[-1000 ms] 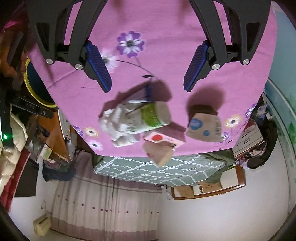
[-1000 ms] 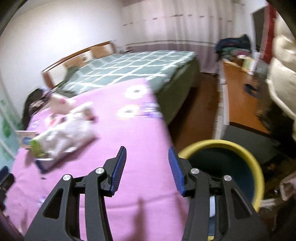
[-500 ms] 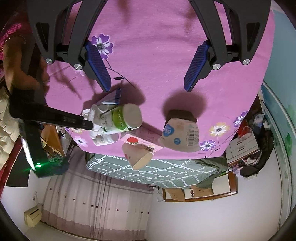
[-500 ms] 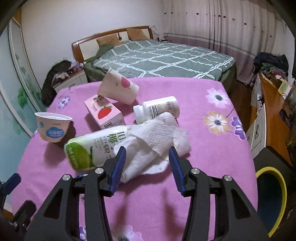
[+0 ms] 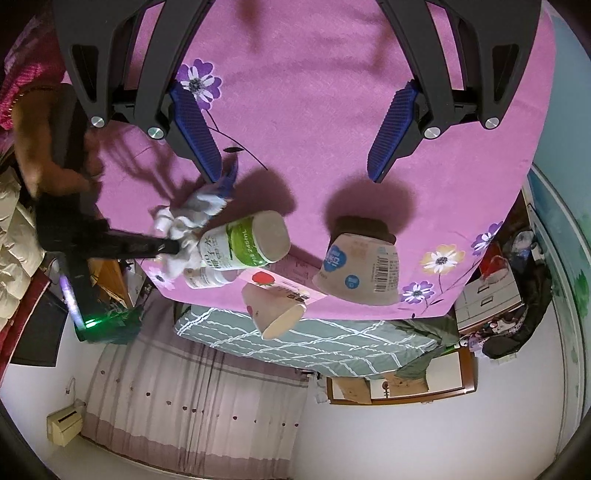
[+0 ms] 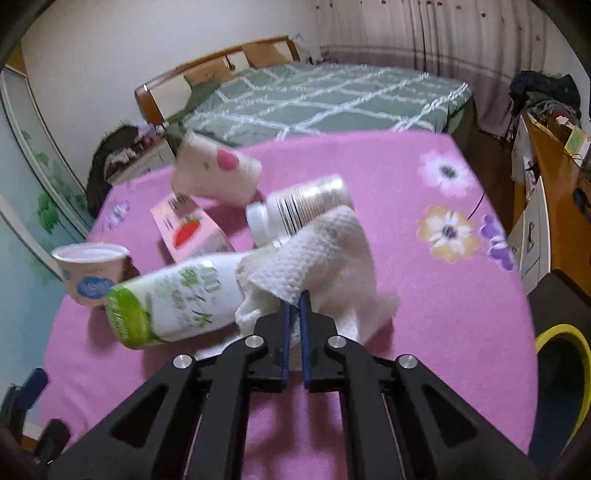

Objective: Collect trash
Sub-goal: 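Carry the white tissue over the yellow bin and open the right gripper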

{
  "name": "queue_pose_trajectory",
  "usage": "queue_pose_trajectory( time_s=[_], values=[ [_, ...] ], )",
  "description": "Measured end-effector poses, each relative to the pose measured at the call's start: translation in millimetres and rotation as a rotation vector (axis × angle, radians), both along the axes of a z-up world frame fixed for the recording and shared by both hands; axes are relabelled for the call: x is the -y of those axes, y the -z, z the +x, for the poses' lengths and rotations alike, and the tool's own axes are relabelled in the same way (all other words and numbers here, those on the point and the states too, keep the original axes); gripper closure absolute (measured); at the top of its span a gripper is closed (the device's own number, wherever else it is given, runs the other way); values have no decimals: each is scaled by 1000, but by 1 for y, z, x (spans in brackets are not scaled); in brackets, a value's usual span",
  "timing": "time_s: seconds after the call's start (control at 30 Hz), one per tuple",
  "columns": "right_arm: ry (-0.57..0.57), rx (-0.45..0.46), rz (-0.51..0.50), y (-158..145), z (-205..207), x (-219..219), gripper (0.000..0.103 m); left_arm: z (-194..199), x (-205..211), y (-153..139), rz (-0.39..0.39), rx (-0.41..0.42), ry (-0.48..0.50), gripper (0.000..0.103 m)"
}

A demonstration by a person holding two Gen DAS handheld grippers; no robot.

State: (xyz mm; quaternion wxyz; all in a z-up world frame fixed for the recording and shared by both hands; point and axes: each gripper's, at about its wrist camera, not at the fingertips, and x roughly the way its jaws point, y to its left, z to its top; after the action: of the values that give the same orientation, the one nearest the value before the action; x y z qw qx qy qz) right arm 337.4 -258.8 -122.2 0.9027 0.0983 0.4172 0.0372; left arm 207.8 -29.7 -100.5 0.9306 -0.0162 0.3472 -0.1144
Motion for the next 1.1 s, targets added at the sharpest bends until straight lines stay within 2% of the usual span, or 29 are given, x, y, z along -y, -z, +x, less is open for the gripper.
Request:
queue_pose_trajectory(
  time_s=[0.3,0.47,0.73,1.1],
  values=[
    [-5,150,14,-67,-32,9,98,7,-3,2,-8,-6,-2,23],
    [-6,188,6,-85,-47,15,98,11,0,5,-10,-14,13,23],
    [92,188,-14,-80,-77,55,98,15,17,8,-1,-26,55,23],
    [340,124,-76,-45,-130,150,97,22,56,16,25,-54,130,23]
  ],
)
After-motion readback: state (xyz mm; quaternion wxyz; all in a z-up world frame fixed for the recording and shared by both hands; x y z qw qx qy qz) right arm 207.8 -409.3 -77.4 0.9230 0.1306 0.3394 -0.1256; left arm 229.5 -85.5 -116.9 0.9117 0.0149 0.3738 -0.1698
